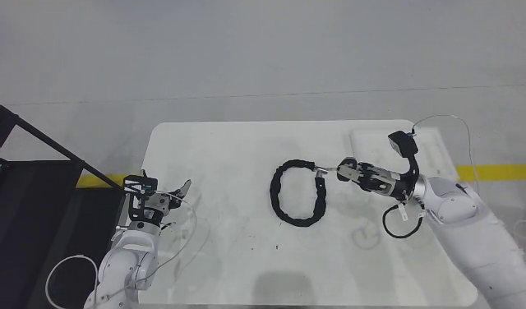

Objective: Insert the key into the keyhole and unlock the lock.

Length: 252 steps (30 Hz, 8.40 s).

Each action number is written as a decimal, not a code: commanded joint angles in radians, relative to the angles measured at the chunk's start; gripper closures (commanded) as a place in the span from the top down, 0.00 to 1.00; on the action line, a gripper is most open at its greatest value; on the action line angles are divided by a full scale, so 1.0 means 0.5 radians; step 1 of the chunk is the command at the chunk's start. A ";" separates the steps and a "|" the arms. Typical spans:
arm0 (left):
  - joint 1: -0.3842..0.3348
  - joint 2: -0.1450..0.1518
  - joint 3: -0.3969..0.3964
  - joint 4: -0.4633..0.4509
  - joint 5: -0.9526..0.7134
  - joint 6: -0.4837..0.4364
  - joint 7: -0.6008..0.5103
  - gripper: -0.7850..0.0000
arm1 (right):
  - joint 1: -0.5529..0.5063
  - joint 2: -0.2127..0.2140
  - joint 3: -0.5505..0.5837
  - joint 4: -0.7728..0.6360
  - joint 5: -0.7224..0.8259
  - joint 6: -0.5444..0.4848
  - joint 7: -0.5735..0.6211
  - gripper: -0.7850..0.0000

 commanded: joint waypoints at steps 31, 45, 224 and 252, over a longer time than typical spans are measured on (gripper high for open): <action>-0.458 -0.087 0.879 -0.235 0.832 0.070 -0.437 1.00 | -0.109 0.146 0.135 0.131 0.308 0.089 0.117 0.00; -0.940 -0.249 1.415 -0.042 0.824 0.187 -1.091 1.00 | -0.109 0.146 0.135 0.131 0.308 0.089 0.117 0.00; -2.995 -1.284 2.716 3.164 -0.571 -1.631 -0.555 1.00 | -0.109 0.146 0.135 0.131 0.308 0.089 0.117 0.00; -2.912 -1.300 2.640 3.204 -0.544 -1.518 -0.451 1.00 | -0.109 0.146 0.135 0.131 0.308 0.089 0.117 0.00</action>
